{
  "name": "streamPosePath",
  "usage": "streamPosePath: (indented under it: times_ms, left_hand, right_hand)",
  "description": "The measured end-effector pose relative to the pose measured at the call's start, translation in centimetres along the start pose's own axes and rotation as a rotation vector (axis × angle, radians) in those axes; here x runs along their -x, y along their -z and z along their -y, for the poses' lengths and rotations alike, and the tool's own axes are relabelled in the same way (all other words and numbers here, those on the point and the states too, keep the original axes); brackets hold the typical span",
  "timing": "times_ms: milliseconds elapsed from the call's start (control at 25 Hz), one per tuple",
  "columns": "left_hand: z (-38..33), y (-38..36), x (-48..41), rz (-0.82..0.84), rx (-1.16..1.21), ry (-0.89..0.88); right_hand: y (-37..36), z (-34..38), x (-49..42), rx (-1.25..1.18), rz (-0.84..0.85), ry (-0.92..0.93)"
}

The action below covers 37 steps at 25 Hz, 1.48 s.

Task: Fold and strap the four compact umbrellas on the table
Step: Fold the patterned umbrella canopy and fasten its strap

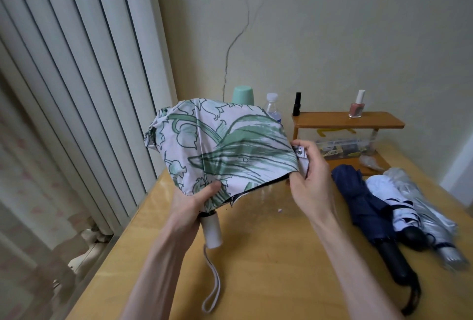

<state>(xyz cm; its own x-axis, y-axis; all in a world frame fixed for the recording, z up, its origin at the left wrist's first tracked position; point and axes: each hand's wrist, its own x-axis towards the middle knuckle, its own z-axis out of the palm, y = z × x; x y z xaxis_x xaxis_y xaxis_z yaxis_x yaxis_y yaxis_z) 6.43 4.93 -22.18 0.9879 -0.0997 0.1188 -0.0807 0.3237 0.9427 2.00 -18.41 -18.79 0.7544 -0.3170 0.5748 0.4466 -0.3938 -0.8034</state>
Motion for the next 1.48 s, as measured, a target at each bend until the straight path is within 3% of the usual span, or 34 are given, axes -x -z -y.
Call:
streamPosePath:
  times_ms: [320, 480, 560, 640, 720, 840, 920, 1080, 1280, 1480]
  left_hand:
    - [1.0, 0.2, -0.4, -0.077, -0.119, -0.013]
    - [0.3, 1.0, -0.3, -0.126, -0.252, -0.096]
    - [0.0, 1.1, -0.3, -0.106, -0.246, -0.098]
    - [-0.2, 0.8, -0.1, -0.085, -0.234, -0.091]
    - [-0.4, 0.8, 0.2, -0.067, -0.288, -0.113]
    - [-0.5, 1.4, 0.6, 0.003, -0.397, -0.161]
    - [-0.7, 2.0, 0.5, 0.069, -0.475, -0.166]
    - [-1.3, 2.2, 0.7, 0.218, -0.599, -0.141]
    - [-1.2, 1.6, 0.9, 0.222, -0.615, -0.163]
    - [-1.1, 3.0, 0.5, 0.144, -0.584, -0.146]
  right_hand:
    - [0.8, -0.3, -0.3, 0.067, 0.045, -0.017]
    - [1.4, -0.7, 0.1, 0.27, -0.116, -0.011]
    - [1.5, -0.1, 0.1, 0.177, 0.037, -0.061]
    - [1.9, 0.7, 0.0, 0.069, 0.382, -0.165]
    - [2.4, 1.3, -0.2, -0.033, 0.598, -0.214]
    - [3.3, 2.8, -0.7, -0.23, 0.47, -0.223]
    - [3.5, 3.7, -1.1, -0.21, 0.386, -0.128]
    - [2.9, 4.5, -0.9, -0.081, 0.434, -0.069]
    - [3.3, 3.5, -1.2, 0.389, 0.461, -0.136]
    - [6.6, 3.1, -1.5, 0.369, 0.456, -0.157]
